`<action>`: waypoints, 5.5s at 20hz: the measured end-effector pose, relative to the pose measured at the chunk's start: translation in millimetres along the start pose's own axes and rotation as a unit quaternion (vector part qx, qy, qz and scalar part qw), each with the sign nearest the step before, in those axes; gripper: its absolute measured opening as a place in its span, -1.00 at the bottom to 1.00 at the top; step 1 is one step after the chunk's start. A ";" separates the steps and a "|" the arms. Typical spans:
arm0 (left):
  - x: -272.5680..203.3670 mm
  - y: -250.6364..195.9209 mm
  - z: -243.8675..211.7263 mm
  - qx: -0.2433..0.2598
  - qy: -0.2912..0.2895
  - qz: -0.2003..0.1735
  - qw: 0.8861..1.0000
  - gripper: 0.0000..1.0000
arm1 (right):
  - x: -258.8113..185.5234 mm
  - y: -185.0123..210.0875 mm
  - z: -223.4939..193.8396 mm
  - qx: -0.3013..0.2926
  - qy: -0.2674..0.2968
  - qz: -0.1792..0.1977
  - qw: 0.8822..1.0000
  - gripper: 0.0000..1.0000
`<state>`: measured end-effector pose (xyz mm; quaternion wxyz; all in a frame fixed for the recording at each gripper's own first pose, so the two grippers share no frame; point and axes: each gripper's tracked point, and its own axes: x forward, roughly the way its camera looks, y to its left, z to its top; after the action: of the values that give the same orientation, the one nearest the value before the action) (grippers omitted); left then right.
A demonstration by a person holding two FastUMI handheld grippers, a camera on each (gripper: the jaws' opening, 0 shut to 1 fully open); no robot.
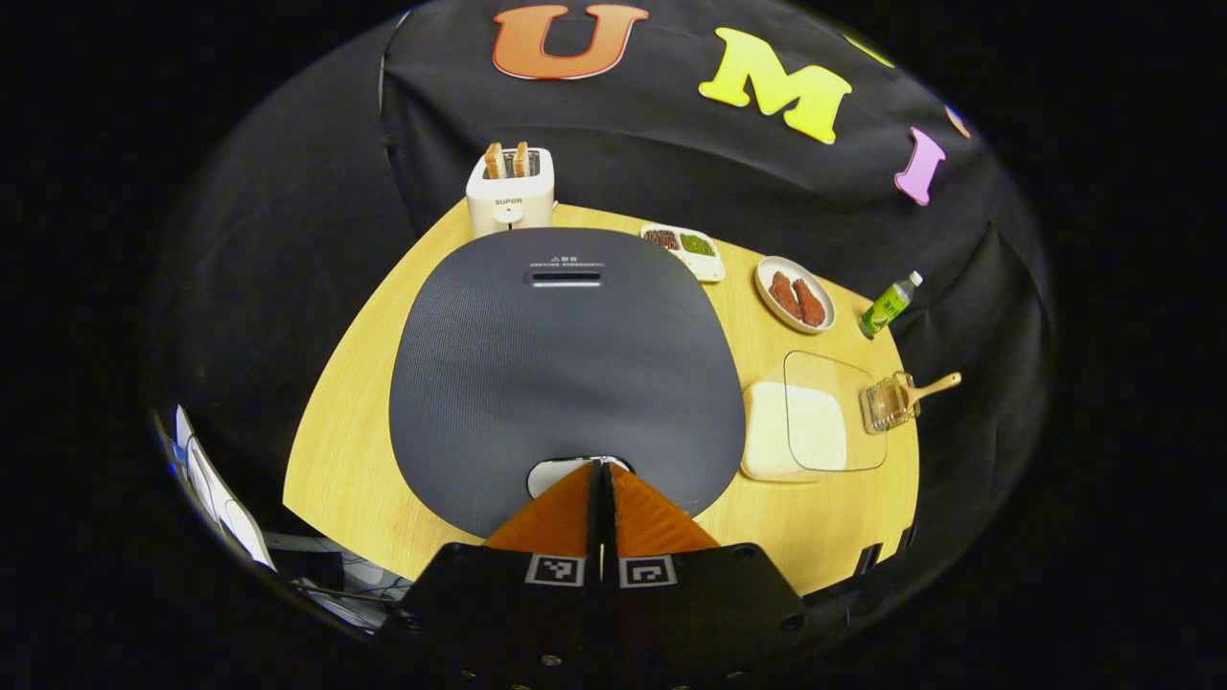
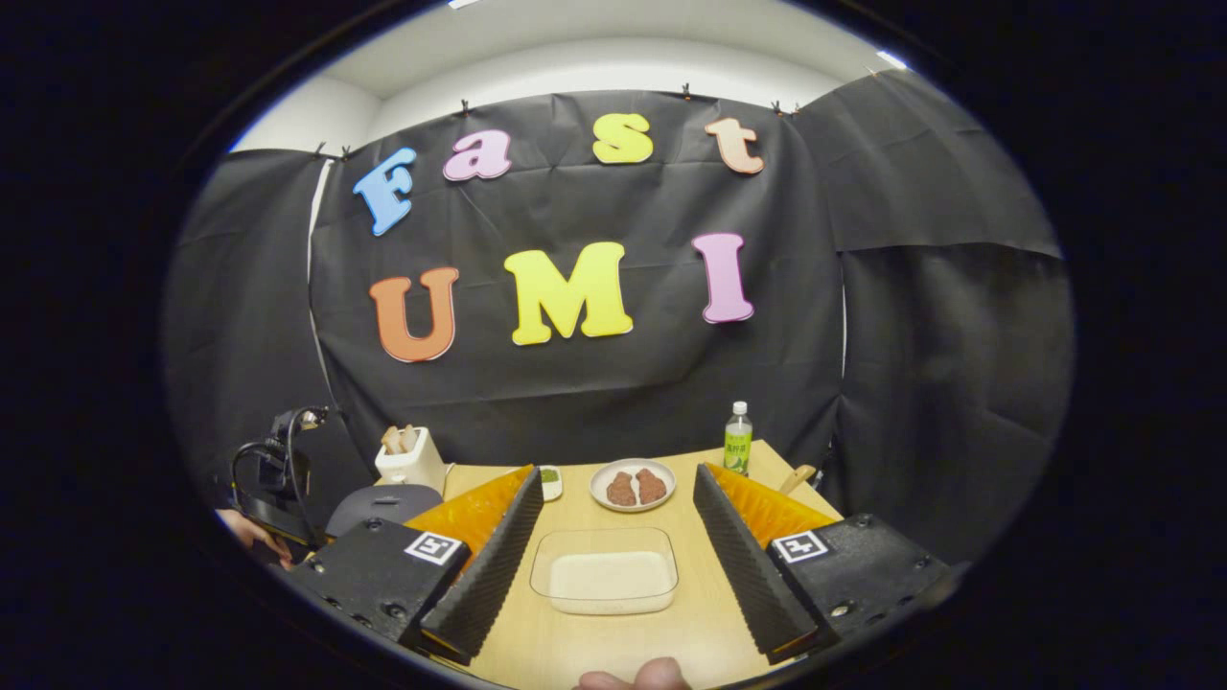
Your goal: Close the left gripper, press the button to open the rice cooker; take a wooden spoon from the chopstick holder with the right hand, scoop a spoonful of rice and pour it into the rice cooker, then put the wooden spoon back into the chopstick holder.
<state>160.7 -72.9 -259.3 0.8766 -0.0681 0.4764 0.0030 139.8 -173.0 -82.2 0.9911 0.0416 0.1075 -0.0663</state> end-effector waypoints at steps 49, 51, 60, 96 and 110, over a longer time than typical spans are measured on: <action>-238.2 -93.3 66.6 0.008 -0.453 0.051 0.890 0.89 | 92.9 -205.0 -73.3 0.010 0.060 -0.015 0.998 1.00; -233.2 -105.6 72.1 -0.001 -0.454 0.061 0.889 0.89 | 133.4 -224.8 -95.4 0.021 0.084 -0.008 0.996 0.96; -224.2 -102.9 74.5 -0.012 -0.436 0.136 0.890 0.89 | 251.0 -262.5 -183.1 0.069 0.175 -0.008 0.982 0.92; -260.7 69.6 45.4 0.026 -0.428 0.142 0.892 0.92 | 203.7 -19.1 -187.0 -0.097 0.174 0.007 0.980 -0.80; -264.7 107.4 29.7 -0.007 -0.410 0.160 0.898 0.93 | 196.5 44.2 -244.8 0.042 0.244 0.031 0.968 -0.80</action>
<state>33.4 52.9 -34.6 0.9814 0.0098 0.0790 0.1744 285.4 -129.8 -360.4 0.9341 0.1009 0.3414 -0.0277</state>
